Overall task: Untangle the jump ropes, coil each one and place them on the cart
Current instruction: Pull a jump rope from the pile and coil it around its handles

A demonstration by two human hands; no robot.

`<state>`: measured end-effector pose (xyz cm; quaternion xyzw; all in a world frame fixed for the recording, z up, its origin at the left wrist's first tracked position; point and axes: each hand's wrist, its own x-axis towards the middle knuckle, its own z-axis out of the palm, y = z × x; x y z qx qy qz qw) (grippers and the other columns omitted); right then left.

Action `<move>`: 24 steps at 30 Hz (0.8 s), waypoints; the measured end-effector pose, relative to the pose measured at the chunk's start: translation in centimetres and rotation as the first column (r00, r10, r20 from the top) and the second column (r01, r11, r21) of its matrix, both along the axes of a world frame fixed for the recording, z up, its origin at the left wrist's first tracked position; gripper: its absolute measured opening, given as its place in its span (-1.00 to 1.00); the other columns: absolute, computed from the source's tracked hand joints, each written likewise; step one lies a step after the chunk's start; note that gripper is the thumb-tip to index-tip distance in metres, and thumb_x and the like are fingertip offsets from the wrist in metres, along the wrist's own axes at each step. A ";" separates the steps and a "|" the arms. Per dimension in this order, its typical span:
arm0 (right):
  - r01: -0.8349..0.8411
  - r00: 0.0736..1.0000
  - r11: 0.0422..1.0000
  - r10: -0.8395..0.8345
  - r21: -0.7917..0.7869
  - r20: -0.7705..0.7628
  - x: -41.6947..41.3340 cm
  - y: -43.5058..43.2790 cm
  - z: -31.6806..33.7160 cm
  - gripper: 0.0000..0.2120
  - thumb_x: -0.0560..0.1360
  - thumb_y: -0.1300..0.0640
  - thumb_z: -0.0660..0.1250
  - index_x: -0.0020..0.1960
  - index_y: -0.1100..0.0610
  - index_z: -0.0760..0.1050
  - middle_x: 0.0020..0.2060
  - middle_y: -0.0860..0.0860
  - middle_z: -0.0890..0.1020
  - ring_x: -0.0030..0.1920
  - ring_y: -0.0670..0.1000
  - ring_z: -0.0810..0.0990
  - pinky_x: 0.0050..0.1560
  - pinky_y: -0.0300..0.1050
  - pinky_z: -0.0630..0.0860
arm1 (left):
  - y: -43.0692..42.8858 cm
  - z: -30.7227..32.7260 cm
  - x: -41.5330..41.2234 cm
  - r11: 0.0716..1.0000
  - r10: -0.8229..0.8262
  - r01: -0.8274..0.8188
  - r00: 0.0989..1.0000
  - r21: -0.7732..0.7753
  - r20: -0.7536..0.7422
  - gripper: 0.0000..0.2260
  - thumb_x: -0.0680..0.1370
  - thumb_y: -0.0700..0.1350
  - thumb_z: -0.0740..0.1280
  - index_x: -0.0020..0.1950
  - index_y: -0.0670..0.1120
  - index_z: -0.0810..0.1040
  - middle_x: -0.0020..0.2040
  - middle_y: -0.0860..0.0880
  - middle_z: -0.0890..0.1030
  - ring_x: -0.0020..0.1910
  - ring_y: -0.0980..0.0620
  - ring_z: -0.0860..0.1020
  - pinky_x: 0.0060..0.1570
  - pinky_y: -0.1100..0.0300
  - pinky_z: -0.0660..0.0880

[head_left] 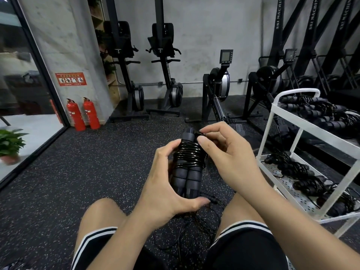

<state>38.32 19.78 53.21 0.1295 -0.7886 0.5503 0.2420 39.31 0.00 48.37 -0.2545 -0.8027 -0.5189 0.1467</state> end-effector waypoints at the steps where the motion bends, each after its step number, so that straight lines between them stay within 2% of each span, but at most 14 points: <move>1: 0.040 0.999 0.999 -0.039 0.030 -0.033 0.0 -0.1 0.0 -0.94 0.66 0.10 0.46 0.08 -0.06 0.63 -0.06 -0.14 0.74 0.01 -0.08 0.71 0.07 -0.20 0.59 | 0.0 0.0 -0.1 1.000 0.003 -0.003 1.000 -0.007 -0.007 0.16 0.15 0.06 0.80 0.60 0.31 0.23 0.54 0.21 0.37 0.48 0.01 0.50 0.42 -0.10 0.53; 4: 0.117 0.993 0.982 -0.110 0.147 -0.051 -0.2 -0.1 0.1 -0.92 0.66 0.13 0.45 0.03 -0.02 0.59 -0.10 -0.16 0.69 -0.02 -0.15 0.67 -0.02 -0.35 0.50 | -0.1 -0.2 -0.2 0.999 0.016 -0.018 0.999 -0.043 -0.037 0.15 0.16 0.09 0.80 0.60 0.29 0.23 0.53 0.22 0.33 0.49 0.04 0.47 0.42 -0.07 0.52; 7: 0.170 0.984 0.950 -0.150 0.262 -0.096 -0.4 -0.2 0.1 -0.90 0.66 0.18 0.43 0.02 0.02 0.55 0.03 -0.13 0.56 0.05 -0.13 0.57 0.01 -0.40 0.41 | -0.1 -0.4 -0.1 0.997 0.033 -0.037 0.998 -0.062 -0.061 0.14 0.16 0.10 0.79 0.60 0.29 0.22 0.52 0.24 0.32 0.49 0.09 0.45 0.43 0.02 0.50; 8: 0.174 0.983 0.939 -0.151 0.296 -0.101 -0.4 -0.3 0.1 -0.89 0.66 0.18 0.42 0.02 0.01 0.53 0.05 -0.12 0.51 0.06 -0.11 0.55 0.04 -0.37 0.42 | -0.1 -0.5 -0.1 0.997 0.039 -0.044 0.997 -0.064 -0.066 0.14 0.16 0.10 0.79 0.60 0.29 0.22 0.51 0.25 0.31 0.49 0.11 0.45 0.43 0.04 0.50; 10: 0.202 0.978 0.897 -0.162 0.394 -0.132 -0.5 -0.3 -0.1 -0.89 0.68 0.18 0.38 0.05 0.00 0.49 0.05 -0.09 0.48 0.07 -0.02 0.52 0.13 -0.10 0.46 | 0.0 -0.6 0.0 0.995 0.058 -0.064 0.995 -0.073 -0.080 0.12 0.17 0.12 0.78 0.60 0.29 0.22 0.49 0.26 0.32 0.48 0.12 0.45 0.40 0.06 0.50; 12: 0.256 0.963 0.831 -0.174 0.494 -0.206 -0.6 -0.4 -0.4 -0.90 0.69 0.21 0.35 0.07 0.04 0.48 0.04 -0.05 0.49 0.07 0.07 0.48 0.14 0.11 0.41 | 0.2 -0.8 0.1 0.994 0.074 -0.081 0.993 -0.071 -0.089 0.11 0.18 0.15 0.77 0.59 0.28 0.23 0.49 0.26 0.32 0.47 0.13 0.45 0.38 0.07 0.51; 16: 0.349 0.921 0.761 -0.172 0.546 -0.349 -0.4 -0.5 -0.6 -0.91 0.67 0.25 0.36 0.07 0.08 0.50 0.02 -0.03 0.50 0.04 0.09 0.43 0.07 0.12 0.34 | 0.5 -1.0 0.5 0.994 0.099 -0.101 0.992 -0.030 -0.073 0.09 0.17 0.18 0.75 0.58 0.28 0.24 0.48 0.24 0.32 0.45 0.07 0.48 0.35 -0.02 0.55; 18: 0.374 0.905 0.759 -0.174 0.533 -0.387 -0.1 -0.6 -0.6 -0.91 0.66 0.27 0.38 0.07 0.10 0.52 0.05 -0.02 0.49 0.05 0.08 0.41 0.06 0.09 0.33 | 0.7 -1.2 0.6 0.993 0.110 -0.112 0.991 -0.020 -0.069 0.09 0.17 0.17 0.75 0.58 0.28 0.24 0.48 0.24 0.32 0.45 0.06 0.49 0.34 -0.04 0.56; 21: 0.313 0.927 0.789 -0.133 0.529 -0.350 -0.3 -0.1 -0.6 -0.89 0.64 0.26 0.41 0.05 0.09 0.53 0.08 -0.06 0.45 0.10 0.06 0.42 0.14 0.13 0.38 | 0.8 -1.4 0.6 0.992 0.126 -0.128 0.990 -0.022 -0.069 0.08 0.17 0.18 0.76 0.56 0.30 0.23 0.45 0.28 0.33 0.48 0.11 0.45 0.40 0.04 0.51; 24: 0.095 0.987 0.869 -0.017 0.485 -0.162 -0.9 1.1 0.0 -0.88 0.66 0.18 0.43 0.04 -0.02 0.54 0.09 -0.17 0.44 0.19 0.02 0.45 0.27 0.15 0.44 | 0.9 -1.6 0.7 0.991 0.131 -0.132 0.990 -0.014 -0.053 0.07 0.17 0.20 0.75 0.56 0.31 0.24 0.44 0.29 0.35 0.47 0.13 0.44 0.41 0.05 0.50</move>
